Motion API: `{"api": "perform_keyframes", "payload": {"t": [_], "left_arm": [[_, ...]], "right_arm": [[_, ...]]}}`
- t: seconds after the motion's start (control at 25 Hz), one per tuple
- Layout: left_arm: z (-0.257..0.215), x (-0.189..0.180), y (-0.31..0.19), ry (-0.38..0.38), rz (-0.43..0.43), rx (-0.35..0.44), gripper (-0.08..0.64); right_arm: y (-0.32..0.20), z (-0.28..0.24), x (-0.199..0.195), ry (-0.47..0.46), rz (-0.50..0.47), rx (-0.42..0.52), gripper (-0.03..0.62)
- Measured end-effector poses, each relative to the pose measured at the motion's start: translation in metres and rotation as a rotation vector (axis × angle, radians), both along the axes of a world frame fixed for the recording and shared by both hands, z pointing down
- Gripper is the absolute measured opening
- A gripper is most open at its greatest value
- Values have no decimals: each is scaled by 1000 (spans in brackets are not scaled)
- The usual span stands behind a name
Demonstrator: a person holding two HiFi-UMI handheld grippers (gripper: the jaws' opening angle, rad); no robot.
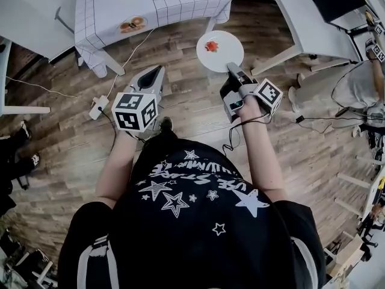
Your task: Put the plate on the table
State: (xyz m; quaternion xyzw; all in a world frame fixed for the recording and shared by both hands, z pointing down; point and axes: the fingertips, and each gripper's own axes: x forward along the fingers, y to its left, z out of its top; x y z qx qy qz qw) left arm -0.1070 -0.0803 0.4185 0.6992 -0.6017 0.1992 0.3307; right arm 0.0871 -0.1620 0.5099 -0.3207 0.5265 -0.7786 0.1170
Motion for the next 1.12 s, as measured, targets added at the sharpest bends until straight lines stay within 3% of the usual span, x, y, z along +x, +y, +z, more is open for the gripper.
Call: {"api": "perform_keyframes", "payload": {"t": [0.72, 1.12], "left_arm": [[28, -112, -84, 46, 9, 16, 9], [39, -139, -100, 58, -27, 30, 9]], "right_arm": [[-75, 20, -84, 57, 58, 5, 23], [-88, 27, -79, 97, 73, 9, 23]]}}
